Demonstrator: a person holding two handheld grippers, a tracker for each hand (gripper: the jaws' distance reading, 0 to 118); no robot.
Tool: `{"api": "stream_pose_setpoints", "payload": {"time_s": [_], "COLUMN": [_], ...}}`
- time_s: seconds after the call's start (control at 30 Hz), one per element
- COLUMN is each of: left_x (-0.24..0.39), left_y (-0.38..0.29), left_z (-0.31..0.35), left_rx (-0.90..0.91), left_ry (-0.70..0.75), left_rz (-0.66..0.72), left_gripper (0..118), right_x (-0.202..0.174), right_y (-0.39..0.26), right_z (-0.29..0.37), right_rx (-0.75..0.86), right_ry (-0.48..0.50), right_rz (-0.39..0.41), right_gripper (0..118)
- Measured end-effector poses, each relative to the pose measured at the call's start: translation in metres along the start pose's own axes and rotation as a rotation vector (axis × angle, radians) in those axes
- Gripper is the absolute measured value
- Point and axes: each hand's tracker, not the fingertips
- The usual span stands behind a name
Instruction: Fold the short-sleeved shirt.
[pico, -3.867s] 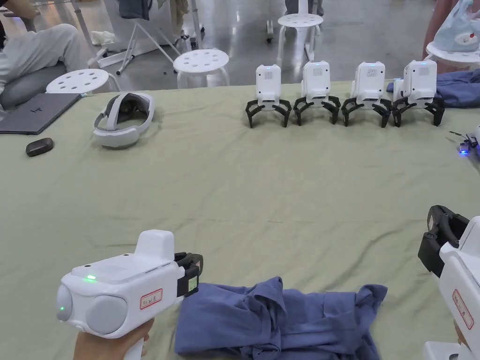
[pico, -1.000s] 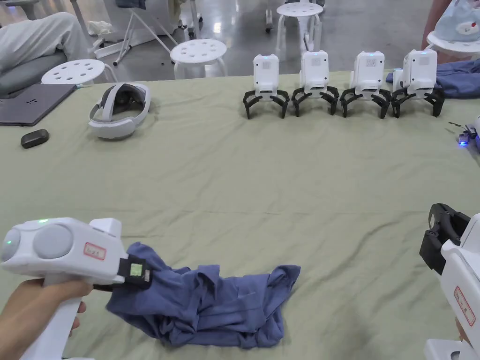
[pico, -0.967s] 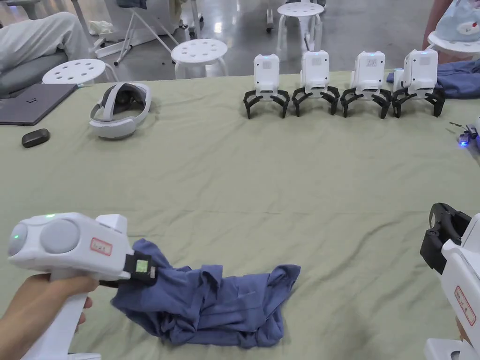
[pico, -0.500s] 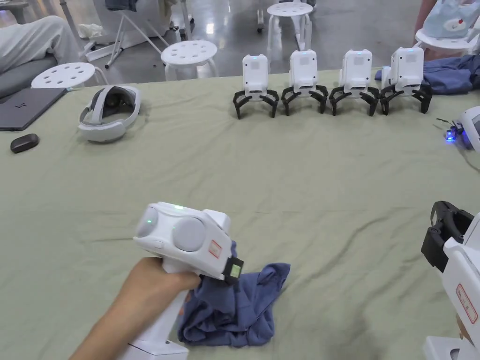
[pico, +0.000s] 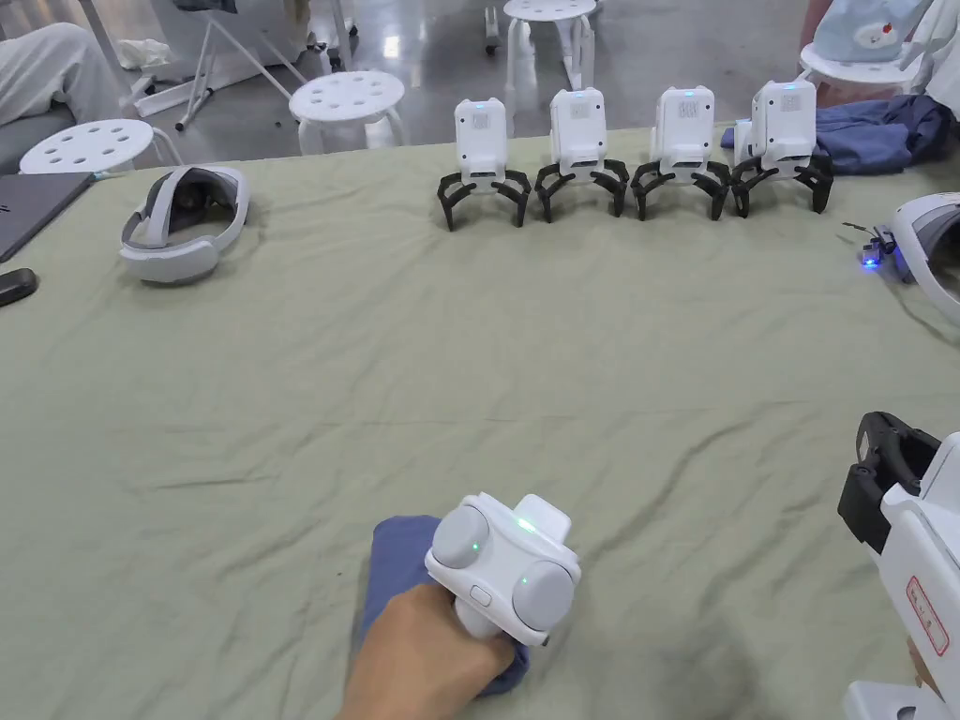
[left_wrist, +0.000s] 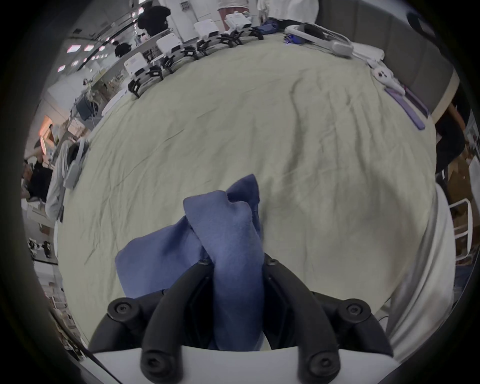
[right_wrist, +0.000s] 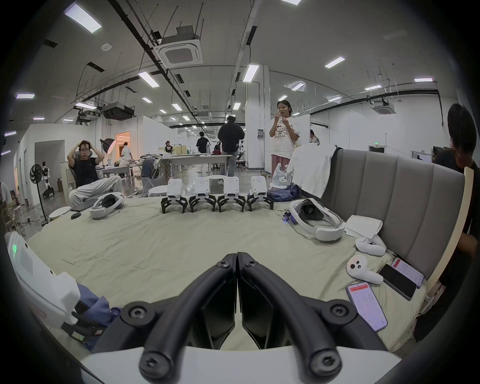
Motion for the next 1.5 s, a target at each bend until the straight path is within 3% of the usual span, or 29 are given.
{"api": "stream_pose_setpoints", "payload": {"time_s": [0.3, 0.33, 0.43, 0.5, 0.7, 0.9, 1.03, 1.1, 1.2, 1.33, 1.5], "left_x": [0.0, -0.003, -0.013, -0.019, -0.051, -0.083, -0.088, -0.087, -0.081, -0.068, -0.048], "left_y": [-0.004, -0.005, -0.008, -0.007, -0.008, -0.021, -0.033, -0.038, -0.044, -0.047, -0.048], "left_z": [-0.002, 0.0, 0.015, 0.025, 0.073, 0.096, 0.087, 0.079, 0.064, 0.047, 0.019], "left_rx": [0.046, 0.071, 0.127, 0.164, 0.348, 0.51, 0.526, 0.522, 0.526, 0.518, 0.523], "left_ry": [-0.01, -0.036, -0.137, -0.186, -0.286, -0.16, -0.135, -0.125, -0.12, -0.129, -0.131], "left_rz": [0.042, 0.06, 0.124, 0.187, 0.343, 0.422, 0.445, 0.469, 0.488, 0.48, 0.464], "left_gripper": [27, 35, 72, 86, 87, 87, 80, 69, 31, 0, 0], "right_x": [-0.002, -0.002, 0.0, 0.0, -0.002, -0.005, -0.007, -0.008, -0.009, -0.007, -0.005], "right_y": [0.001, 0.001, 0.002, 0.003, 0.008, 0.009, 0.009, 0.009, 0.008, 0.007, 0.004], "right_z": [0.0, 0.0, 0.0, 0.0, 0.003, 0.004, 0.003, 0.003, 0.003, 0.002, 0.003], "right_rx": [0.0, 0.001, 0.003, 0.005, 0.015, 0.023, 0.021, 0.019, 0.017, 0.014, 0.006], "right_ry": [0.003, 0.002, 0.001, 0.0, -0.002, 0.006, 0.012, 0.014, 0.016, 0.015, 0.008], "right_rz": [0.002, 0.003, 0.005, 0.005, 0.008, 0.006, 0.008, 0.008, 0.009, 0.011, 0.008], "right_gripper": [4, 4, 4, 4, 4, 4, 4, 4, 4, 4, 4]}}
